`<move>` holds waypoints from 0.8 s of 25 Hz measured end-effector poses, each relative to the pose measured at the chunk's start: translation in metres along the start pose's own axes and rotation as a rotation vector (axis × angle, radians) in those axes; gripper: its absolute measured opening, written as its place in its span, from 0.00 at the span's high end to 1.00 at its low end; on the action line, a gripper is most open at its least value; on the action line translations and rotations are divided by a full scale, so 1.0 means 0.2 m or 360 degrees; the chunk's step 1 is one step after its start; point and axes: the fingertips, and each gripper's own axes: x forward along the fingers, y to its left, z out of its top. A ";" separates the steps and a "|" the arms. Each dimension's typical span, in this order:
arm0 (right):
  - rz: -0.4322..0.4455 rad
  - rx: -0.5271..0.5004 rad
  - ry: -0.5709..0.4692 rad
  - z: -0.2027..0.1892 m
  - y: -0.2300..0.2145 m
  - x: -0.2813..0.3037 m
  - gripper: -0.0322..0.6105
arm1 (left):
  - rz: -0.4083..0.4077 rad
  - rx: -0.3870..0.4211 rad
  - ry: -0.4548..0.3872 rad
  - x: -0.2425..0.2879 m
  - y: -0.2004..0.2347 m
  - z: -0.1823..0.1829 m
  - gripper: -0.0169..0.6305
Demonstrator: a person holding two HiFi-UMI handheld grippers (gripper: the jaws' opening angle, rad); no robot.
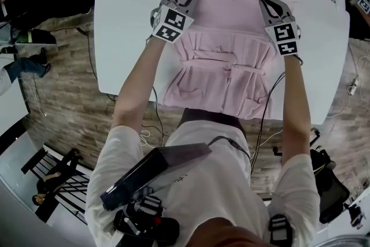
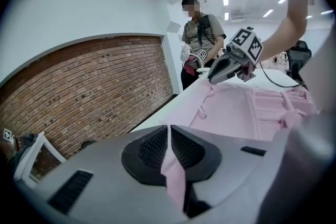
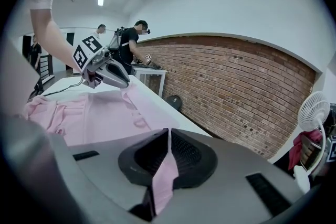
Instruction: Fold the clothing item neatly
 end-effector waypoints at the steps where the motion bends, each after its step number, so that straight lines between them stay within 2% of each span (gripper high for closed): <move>1: 0.0001 -0.0001 0.0002 -0.01 0.01 -0.01 0.92 | -0.0001 0.0018 0.0002 -0.01 -0.01 0.00 0.95; 7: 0.0054 -0.0022 0.0030 -0.11 0.10 -0.05 0.92 | -0.0040 0.0128 0.0054 -0.04 -0.11 -0.08 0.94; 9: 0.0087 -0.0034 0.0069 -0.18 0.15 -0.06 0.90 | -0.0064 0.0117 0.0083 -0.06 -0.15 -0.14 0.90; 12: 0.0110 -0.0017 0.0101 -0.25 0.18 -0.10 0.89 | -0.0086 0.0086 0.0137 -0.09 -0.21 -0.23 0.90; 16: 0.0105 0.0065 0.0093 -0.26 0.15 -0.13 0.89 | -0.0084 0.0003 0.0181 -0.16 -0.24 -0.33 0.90; 20: 0.0084 0.0079 0.0160 -0.32 0.09 -0.15 0.87 | -0.0014 -0.0205 0.0106 -0.21 -0.13 -0.31 0.90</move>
